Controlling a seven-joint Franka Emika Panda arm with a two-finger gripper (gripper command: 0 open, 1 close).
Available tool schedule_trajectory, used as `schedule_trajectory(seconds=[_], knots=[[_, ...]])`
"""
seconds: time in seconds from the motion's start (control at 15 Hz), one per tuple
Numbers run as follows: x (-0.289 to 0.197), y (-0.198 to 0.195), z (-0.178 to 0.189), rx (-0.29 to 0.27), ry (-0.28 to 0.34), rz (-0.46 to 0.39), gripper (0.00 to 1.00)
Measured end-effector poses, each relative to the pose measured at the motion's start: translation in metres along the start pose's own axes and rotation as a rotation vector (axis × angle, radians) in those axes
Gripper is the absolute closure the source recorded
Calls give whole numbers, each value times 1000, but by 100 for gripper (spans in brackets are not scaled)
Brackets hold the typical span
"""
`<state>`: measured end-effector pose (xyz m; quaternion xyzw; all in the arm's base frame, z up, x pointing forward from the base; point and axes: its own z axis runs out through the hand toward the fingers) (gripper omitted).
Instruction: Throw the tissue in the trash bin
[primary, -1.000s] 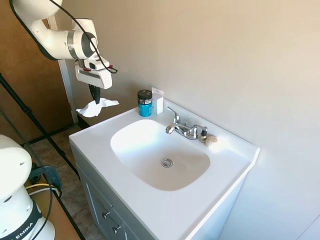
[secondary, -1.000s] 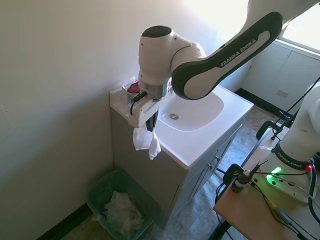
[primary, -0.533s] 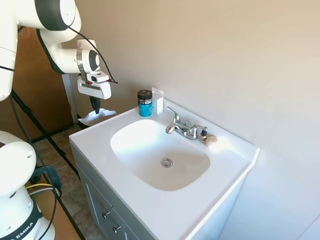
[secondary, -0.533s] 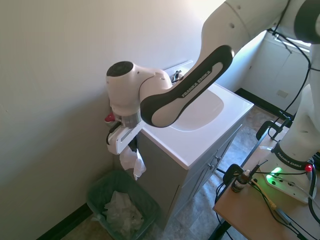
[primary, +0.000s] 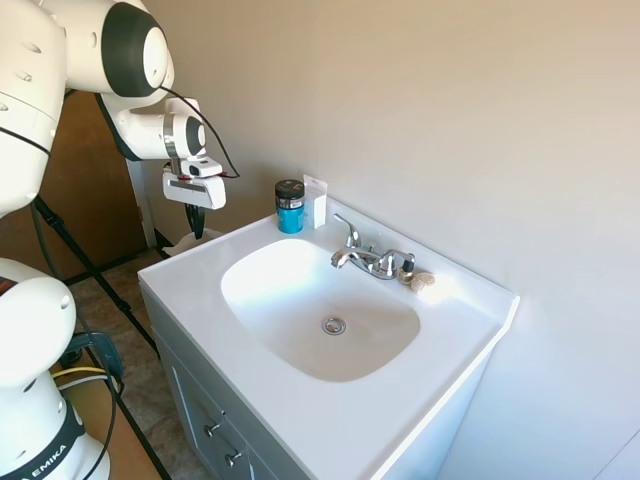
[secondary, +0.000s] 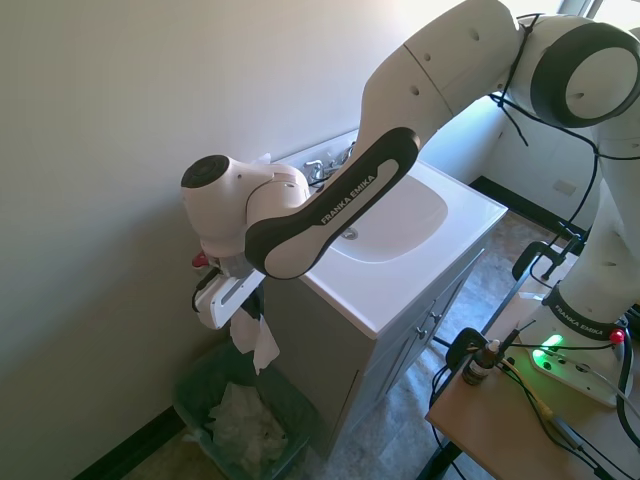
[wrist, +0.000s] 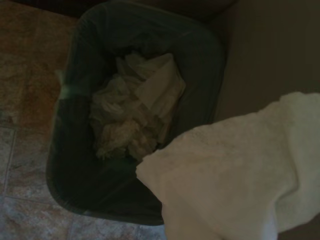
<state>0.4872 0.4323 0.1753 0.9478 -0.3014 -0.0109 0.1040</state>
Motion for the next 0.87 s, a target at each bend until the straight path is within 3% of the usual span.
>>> schedule_trajectory(seconds=[0.53, 0.87], knots=[[4, 1, -3, -5, 3, -8, 0], [17, 18, -80, 63, 50, 30, 0]])
